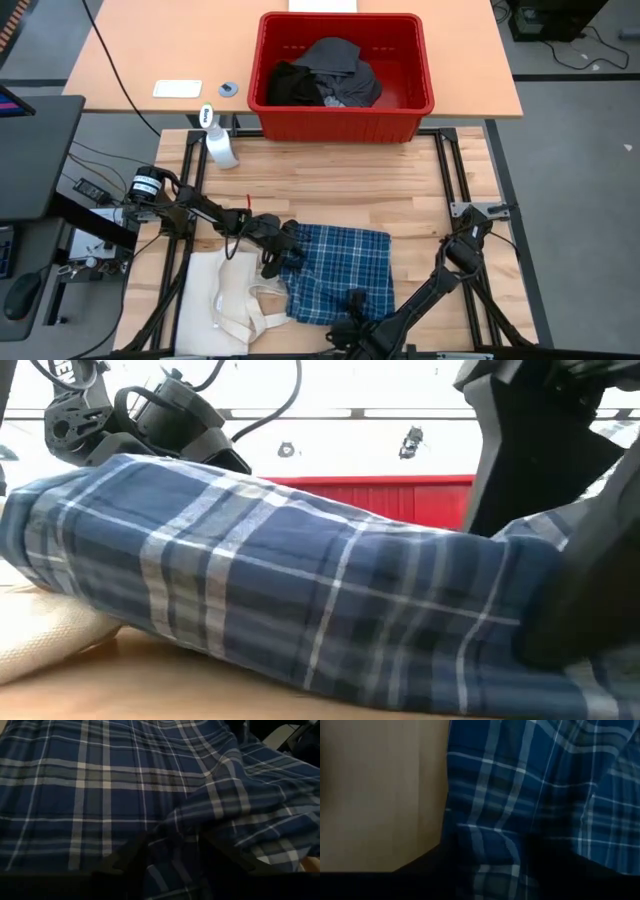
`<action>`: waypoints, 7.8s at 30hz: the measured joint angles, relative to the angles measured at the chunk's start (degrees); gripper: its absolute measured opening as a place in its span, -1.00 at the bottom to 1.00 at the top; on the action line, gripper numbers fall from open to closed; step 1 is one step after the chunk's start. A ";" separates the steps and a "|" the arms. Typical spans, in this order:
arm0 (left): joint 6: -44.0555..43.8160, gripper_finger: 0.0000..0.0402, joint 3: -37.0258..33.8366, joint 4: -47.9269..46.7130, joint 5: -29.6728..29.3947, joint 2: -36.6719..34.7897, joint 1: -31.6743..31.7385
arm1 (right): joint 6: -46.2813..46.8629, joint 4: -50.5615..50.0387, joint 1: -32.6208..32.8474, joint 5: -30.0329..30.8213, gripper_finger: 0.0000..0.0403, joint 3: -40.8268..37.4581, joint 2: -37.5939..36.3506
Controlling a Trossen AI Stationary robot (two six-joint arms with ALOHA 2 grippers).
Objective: Fold Laundry from Bin
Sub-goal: Fold the blue pants
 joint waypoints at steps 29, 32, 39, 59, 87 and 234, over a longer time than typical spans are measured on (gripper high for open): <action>10.22 -0.10 -0.04 -0.05 6.78 -2.83 -6.47 | -9.66 -8.74 -5.61 -32.67 -0.93 14.21 -3.06; 10.42 -0.10 -0.04 -0.03 6.63 -5.61 -5.90 | -9.25 -9.03 -5.61 -33.76 -0.93 12.63 -3.06; 10.03 -0.10 0.91 2.67 -9.47 -9.27 -7.17 | -8.11 -11.33 -5.60 -34.03 -0.93 11.56 -2.97; 5.78 -0.10 19.63 -6.82 -16.06 16.52 -8.57 | -7.34 -12.44 -7.10 -33.03 -0.93 11.78 -2.97; 6.27 -0.10 19.30 -6.18 -16.39 16.39 -9.79 | -0.17 -26.81 -16.26 -16.70 -0.91 9.91 -13.07; -1.64 -0.10 5.20 -20.92 -51.83 -1.90 -17.05 | -20.72 14.98 -45.16 -31.30 -0.06 -13.89 -12.85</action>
